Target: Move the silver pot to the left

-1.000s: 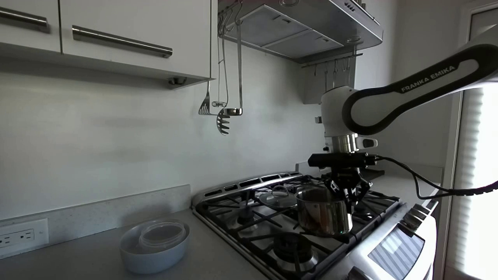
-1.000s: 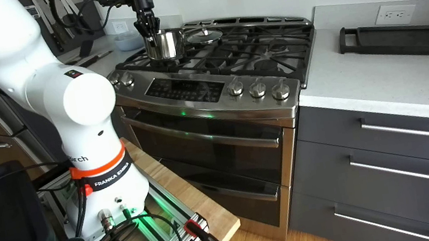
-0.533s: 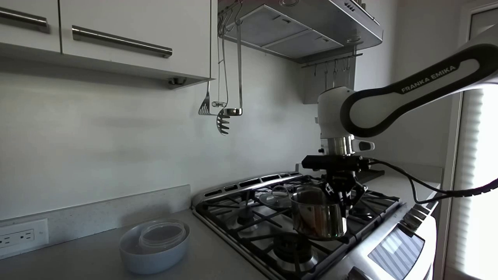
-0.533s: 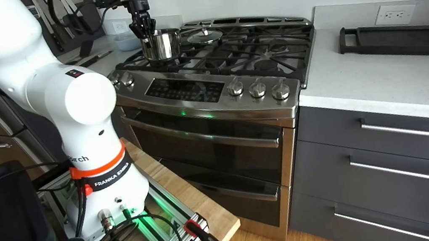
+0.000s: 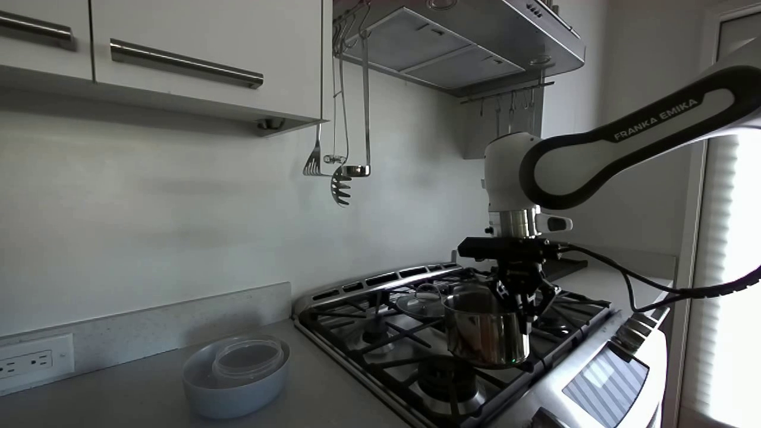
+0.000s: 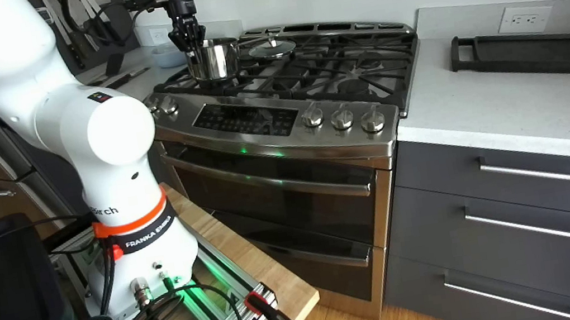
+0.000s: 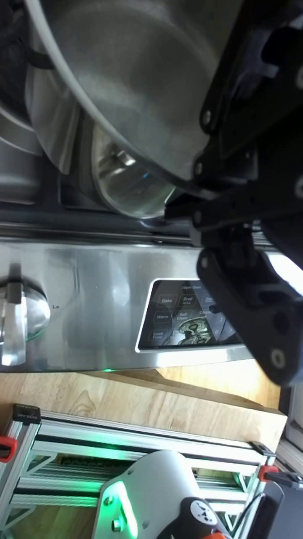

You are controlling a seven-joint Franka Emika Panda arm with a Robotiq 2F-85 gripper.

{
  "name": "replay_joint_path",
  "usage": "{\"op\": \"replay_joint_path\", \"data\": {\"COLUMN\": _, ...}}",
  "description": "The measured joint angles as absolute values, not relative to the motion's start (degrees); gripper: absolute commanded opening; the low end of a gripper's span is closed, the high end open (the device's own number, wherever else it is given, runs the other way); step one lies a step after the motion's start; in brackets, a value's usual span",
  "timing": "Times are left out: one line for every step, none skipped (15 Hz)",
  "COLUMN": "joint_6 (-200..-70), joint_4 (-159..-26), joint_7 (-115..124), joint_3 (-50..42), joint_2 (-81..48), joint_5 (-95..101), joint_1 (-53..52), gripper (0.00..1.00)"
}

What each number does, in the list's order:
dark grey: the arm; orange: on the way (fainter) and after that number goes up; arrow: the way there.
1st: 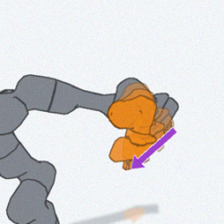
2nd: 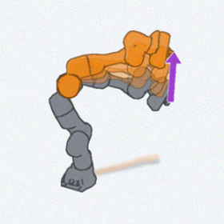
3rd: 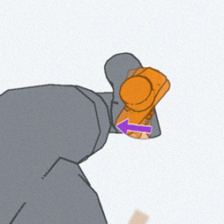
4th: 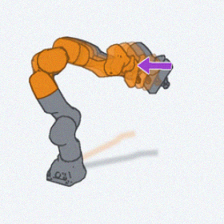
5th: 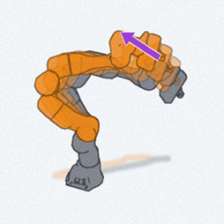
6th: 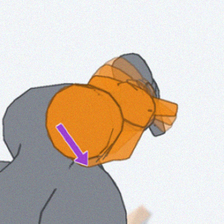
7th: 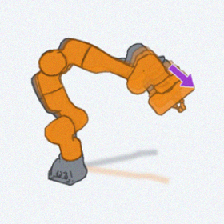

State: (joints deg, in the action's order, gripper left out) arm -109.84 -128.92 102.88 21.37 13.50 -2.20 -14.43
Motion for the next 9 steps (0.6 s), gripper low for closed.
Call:
{"op": "replay_joint_path", "data": {"joint_6": -109.91, "joint_4": -128.92, "joint_7": 103.54, "joint_3": 21.36, "joint_2": 13.52, "joint_5": -2.49, "joint_1": -14.42, "gripper": 0.01}}
{"op": "replay_joint_path", "data": {"joint_6": -110.04, "joint_4": -128.91, "joint_7": 104.35, "joint_3": 21.36, "joint_2": 13.54, "joint_5": -2.95, "joint_1": -14.42, "gripper": 0.01}}
{"op": "replay_joint_path", "data": {"joint_6": -110.18, "joint_4": -128.89, "joint_7": 105.28, "joint_3": 21.36, "joint_2": 13.55, "joint_5": -3.51, "joint_1": -14.42, "gripper": 0.01}}
{"op": "replay_joint_path", "data": {"joint_6": -110.34, "joint_4": -128.87, "joint_7": 106.14, "joint_3": 21.36, "joint_2": 13.55, "joint_5": -4.09, "joint_1": -14.42, "gripper": 0.01}}
{"op": "replay_joint_path", "data": {"joint_6": -110.62, "joint_4": -128.86, "joint_7": 106.90, "joint_3": 21.37, "joint_2": 13.55, "joint_5": -4.70, "joint_1": -14.43, "gripper": 0.01}}
{"op": "replay_joint_path", "data": {"joint_6": -111.16, "joint_4": -128.86, "joint_7": 107.25, "joint_3": 21.38, "joint_2": 13.49, "joint_5": -5.38, "joint_1": -14.47, "gripper": 0.01}}
{"op": "replay_joint_path", "data": {"joint_6": -111.84, "joint_4": -128.85, "joint_7": 107.45, "joint_3": 21.39, "joint_2": 13.34, "joint_5": -5.87, "joint_1": -14.56, "gripper": 0.01}}
{"op": "replay_joint_path", "data": {"joint_6": -112.57, "joint_4": -128.85, "joint_7": 107.48, "joint_3": 21.44, "joint_2": 13.14, "joint_5": -6.08, "joint_1": -14.68, "gripper": 0.01}}
{"op": "replay_joint_path", "data": {"joint_6": -113.24, "joint_4": -128.85, "joint_7": 107.48, "joint_3": 21.47, "joint_2": 12.94, "joint_5": -6.11, "joint_1": -14.88, "gripper": 0.01}}
